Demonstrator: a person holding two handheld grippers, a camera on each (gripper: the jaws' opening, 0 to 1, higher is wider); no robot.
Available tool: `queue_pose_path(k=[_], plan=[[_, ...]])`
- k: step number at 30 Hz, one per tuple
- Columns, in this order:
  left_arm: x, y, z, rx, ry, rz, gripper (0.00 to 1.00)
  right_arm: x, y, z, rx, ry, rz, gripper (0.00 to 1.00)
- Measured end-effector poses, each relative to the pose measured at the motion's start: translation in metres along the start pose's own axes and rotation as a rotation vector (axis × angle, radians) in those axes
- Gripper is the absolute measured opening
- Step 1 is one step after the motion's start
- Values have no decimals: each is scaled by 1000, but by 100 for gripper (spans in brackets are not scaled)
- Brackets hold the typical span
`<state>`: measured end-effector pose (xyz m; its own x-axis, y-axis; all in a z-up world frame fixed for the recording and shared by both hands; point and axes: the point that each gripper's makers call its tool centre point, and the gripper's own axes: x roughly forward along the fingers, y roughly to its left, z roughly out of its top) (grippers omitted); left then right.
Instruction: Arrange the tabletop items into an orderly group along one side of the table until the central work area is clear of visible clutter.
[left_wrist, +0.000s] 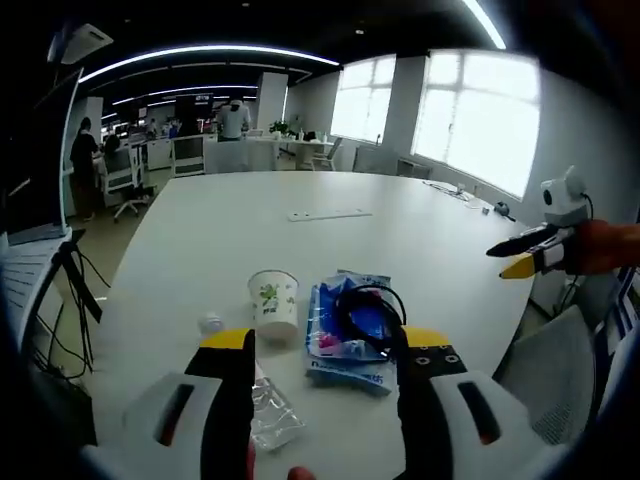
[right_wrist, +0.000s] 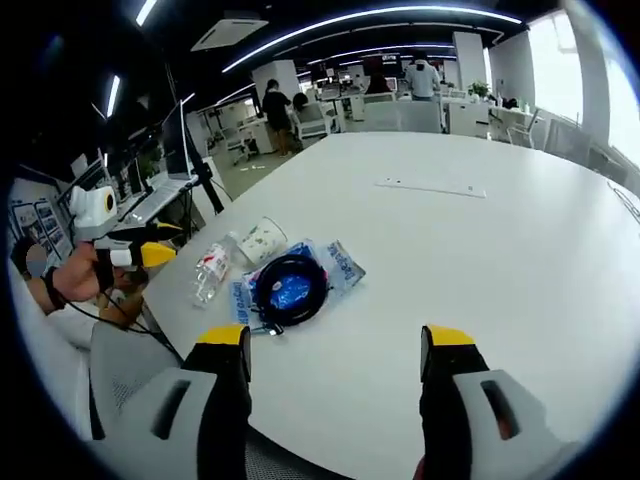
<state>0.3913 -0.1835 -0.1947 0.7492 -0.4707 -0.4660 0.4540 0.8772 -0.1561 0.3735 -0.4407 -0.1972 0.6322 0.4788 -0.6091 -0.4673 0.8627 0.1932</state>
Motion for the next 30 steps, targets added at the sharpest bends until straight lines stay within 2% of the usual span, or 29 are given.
queue_pose_path(k=[30], plan=[[2, 1, 3, -9, -5, 2, 57, 2, 2, 2, -11, 8, 9, 68]])
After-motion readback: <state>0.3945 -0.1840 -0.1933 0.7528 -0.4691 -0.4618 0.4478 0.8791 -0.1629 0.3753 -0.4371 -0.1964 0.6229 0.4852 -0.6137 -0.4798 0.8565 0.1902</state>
